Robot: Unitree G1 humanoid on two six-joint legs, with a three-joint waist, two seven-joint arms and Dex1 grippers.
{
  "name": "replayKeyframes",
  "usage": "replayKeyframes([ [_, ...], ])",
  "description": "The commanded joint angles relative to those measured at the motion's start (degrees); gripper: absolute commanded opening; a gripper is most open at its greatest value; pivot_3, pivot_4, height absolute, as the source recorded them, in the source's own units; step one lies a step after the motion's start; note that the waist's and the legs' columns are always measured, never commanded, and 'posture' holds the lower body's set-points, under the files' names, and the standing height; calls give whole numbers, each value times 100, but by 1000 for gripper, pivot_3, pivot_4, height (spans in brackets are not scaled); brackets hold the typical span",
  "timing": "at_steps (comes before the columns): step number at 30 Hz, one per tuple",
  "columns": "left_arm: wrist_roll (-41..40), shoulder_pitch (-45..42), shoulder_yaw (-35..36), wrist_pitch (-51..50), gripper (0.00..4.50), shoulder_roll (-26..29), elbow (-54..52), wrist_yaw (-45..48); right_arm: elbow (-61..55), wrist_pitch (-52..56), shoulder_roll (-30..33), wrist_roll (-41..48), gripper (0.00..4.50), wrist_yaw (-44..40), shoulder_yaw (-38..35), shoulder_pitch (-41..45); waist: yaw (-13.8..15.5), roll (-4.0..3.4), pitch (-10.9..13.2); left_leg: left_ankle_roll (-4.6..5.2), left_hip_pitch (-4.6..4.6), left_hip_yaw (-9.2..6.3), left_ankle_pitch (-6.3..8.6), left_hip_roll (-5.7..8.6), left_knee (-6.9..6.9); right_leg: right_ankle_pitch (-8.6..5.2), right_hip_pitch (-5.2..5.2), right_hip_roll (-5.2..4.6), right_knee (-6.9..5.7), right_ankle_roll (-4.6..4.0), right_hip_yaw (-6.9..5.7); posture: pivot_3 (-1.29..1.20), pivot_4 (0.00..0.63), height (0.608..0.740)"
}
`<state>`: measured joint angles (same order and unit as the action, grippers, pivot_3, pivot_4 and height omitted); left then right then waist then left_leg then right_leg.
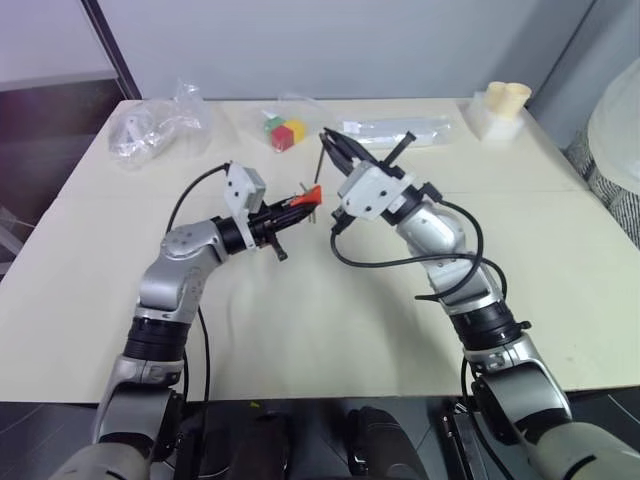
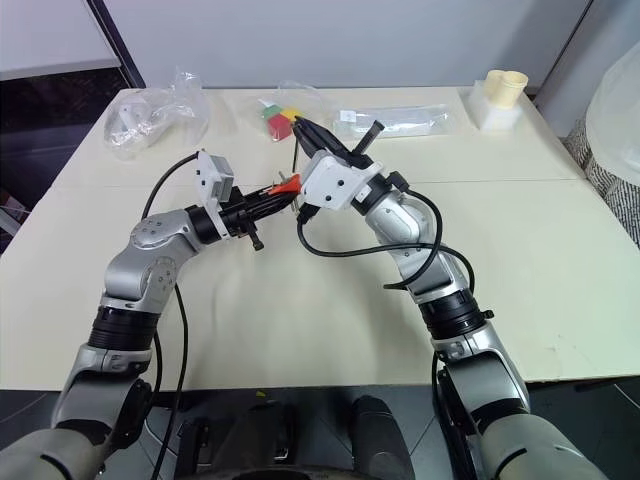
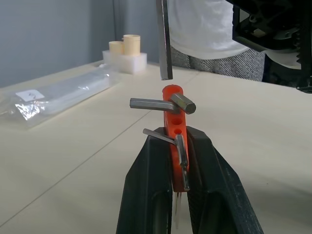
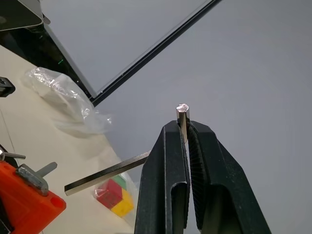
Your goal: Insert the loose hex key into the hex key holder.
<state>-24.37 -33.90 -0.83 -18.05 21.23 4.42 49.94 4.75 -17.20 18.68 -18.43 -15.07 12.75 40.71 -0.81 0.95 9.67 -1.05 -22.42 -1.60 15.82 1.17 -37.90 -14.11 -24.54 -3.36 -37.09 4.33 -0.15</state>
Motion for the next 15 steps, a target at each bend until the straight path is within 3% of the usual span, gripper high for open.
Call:
replayKeyframes([
  [1, -56, -134, 165, 79, 0, 39, -78, -18, -269, -35, 24, 34, 13, -5, -131, 77, 0, 0, 0, 0, 0, 0, 0, 0, 0, 0, 0, 0, 0, 0, 0, 0, 150, 740],
  [15, -96, -154, 182, 53, 0, 26, -128, -42, -253, -36, -4, 24, 13, -55, -92, 26, 1, 0, 0, 0, 0, 0, 0, 0, 0, 0, 0, 0, 0, 0, 0, 0, 150, 740],
])
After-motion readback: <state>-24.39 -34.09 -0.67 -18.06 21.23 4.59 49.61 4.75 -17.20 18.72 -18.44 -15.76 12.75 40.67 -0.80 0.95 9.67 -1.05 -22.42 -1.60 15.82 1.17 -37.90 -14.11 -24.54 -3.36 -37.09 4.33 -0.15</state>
